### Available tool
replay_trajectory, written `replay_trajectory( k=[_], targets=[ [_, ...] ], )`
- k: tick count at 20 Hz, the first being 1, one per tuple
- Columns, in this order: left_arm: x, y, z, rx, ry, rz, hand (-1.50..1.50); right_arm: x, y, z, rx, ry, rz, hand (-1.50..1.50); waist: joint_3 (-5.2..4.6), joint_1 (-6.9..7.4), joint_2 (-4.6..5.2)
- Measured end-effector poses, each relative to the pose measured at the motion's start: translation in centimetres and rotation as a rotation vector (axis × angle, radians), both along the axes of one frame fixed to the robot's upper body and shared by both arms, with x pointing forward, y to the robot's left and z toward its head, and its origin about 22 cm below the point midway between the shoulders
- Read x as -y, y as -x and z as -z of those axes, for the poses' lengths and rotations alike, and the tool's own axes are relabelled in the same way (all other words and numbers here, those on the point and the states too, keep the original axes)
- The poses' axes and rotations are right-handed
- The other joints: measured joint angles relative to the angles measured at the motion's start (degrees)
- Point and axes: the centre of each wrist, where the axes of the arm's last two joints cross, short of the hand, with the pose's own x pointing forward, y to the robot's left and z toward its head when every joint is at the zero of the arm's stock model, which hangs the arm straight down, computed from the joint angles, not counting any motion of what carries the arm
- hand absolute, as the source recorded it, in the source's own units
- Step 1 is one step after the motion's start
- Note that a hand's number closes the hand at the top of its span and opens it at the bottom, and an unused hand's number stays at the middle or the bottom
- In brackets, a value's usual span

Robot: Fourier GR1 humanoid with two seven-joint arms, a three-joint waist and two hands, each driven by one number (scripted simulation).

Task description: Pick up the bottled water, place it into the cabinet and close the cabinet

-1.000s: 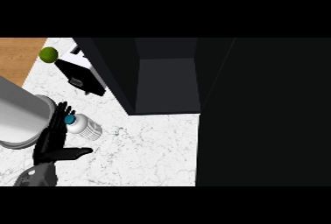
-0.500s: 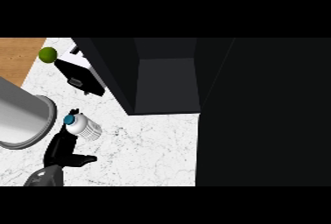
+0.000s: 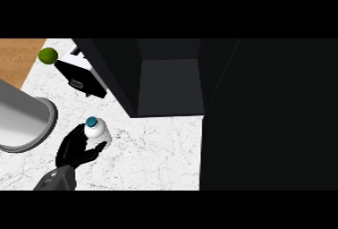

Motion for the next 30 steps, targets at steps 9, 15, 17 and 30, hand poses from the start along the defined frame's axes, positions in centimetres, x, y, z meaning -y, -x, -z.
replay_trajectory(
  k=[9, 15, 17, 30],
  targets=[
    [2.2, -0.4, 0.5, 0.03, 0.037, -0.014, 1.5, 0.0, 0.0, 0.1, 0.0, 0.005, 0.004, -1.5, 0.06, 0.35, -0.1],
    [5.3, 0.5, 1.5, 0.106, -0.017, -0.06, 1.5, -0.1, -0.2, 0.1, -0.002, 0.001, 0.016, -1.5, 0.58, 1.26, -0.63],
    [6.2, 0.6, 1.6, 0.117, -0.012, -0.057, 1.5, -0.1, 0.0, 0.1, -0.007, 0.001, 0.012, -1.5, 0.59, 1.4, -0.74],
    [12.2, -3.3, -1.5, 0.15, 0.079, 0.035, 1.5, -0.2, -0.2, 0.2, -0.006, -0.002, 0.012, -1.5, 0.3, 1.45, -0.97]
  ],
)
